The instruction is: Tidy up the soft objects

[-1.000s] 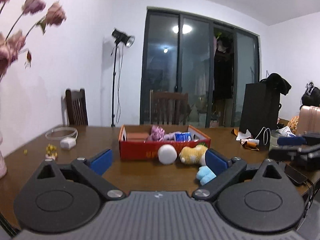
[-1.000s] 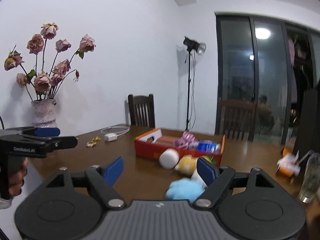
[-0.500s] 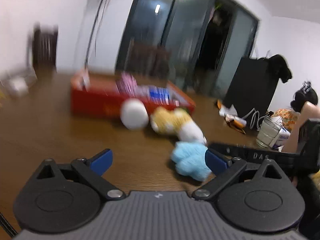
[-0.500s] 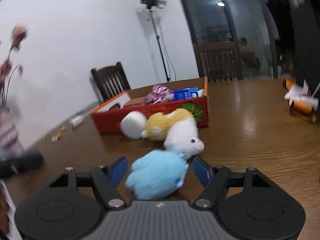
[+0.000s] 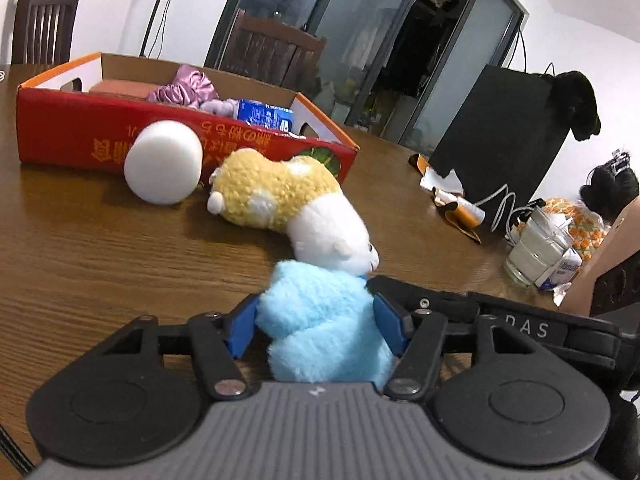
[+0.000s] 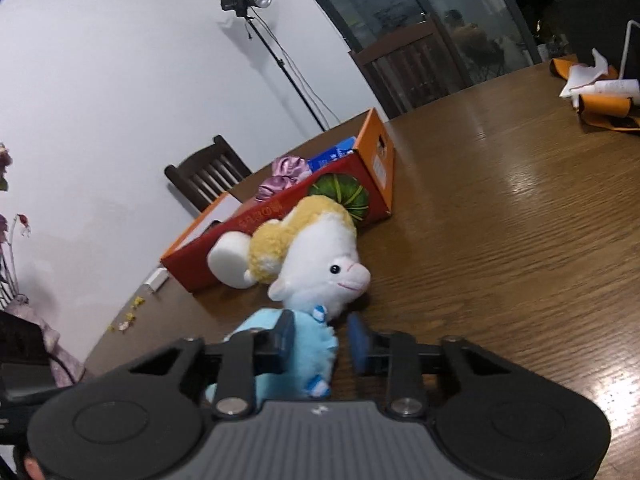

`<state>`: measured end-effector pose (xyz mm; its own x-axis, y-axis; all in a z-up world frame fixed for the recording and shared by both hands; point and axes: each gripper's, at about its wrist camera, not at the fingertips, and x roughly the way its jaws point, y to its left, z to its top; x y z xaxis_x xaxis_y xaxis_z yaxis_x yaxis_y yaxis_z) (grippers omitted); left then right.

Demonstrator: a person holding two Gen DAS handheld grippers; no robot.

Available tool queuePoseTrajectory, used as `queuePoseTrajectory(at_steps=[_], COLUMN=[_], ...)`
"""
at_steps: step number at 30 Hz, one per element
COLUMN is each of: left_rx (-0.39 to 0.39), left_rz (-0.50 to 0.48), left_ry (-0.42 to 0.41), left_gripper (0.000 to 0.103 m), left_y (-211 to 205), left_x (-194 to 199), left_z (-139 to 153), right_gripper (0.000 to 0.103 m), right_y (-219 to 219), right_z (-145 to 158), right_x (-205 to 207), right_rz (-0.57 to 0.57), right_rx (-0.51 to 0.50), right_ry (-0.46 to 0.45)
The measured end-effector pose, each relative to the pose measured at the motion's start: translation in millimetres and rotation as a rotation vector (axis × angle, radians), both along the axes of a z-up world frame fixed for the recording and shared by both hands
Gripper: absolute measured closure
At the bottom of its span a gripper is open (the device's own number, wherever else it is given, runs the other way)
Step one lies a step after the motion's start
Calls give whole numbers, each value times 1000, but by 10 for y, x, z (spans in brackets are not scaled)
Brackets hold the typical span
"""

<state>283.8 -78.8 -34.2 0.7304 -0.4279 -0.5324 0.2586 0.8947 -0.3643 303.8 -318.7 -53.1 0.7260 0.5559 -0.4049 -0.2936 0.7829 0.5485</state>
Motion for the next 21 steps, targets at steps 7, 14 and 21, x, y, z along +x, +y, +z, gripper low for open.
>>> queuePoseTrajectory(at_steps=[7,14,21], left_rx=[-69,-77,-79], left_rz=[-4,14,77], left_ry=[48,63,22], left_gripper=[51,51,49], left_y=[160,452,823], left_x=[-120,-465,-823], left_z=[-9,38,21], right_gripper=[88,91,91], right_y=[24,190,581], right_z=[11,18,81], right_x=[38,-163,-597], right_rz=[65,145,100], right_rx=[25,66,-12], right_ry=[-1,19,-18])
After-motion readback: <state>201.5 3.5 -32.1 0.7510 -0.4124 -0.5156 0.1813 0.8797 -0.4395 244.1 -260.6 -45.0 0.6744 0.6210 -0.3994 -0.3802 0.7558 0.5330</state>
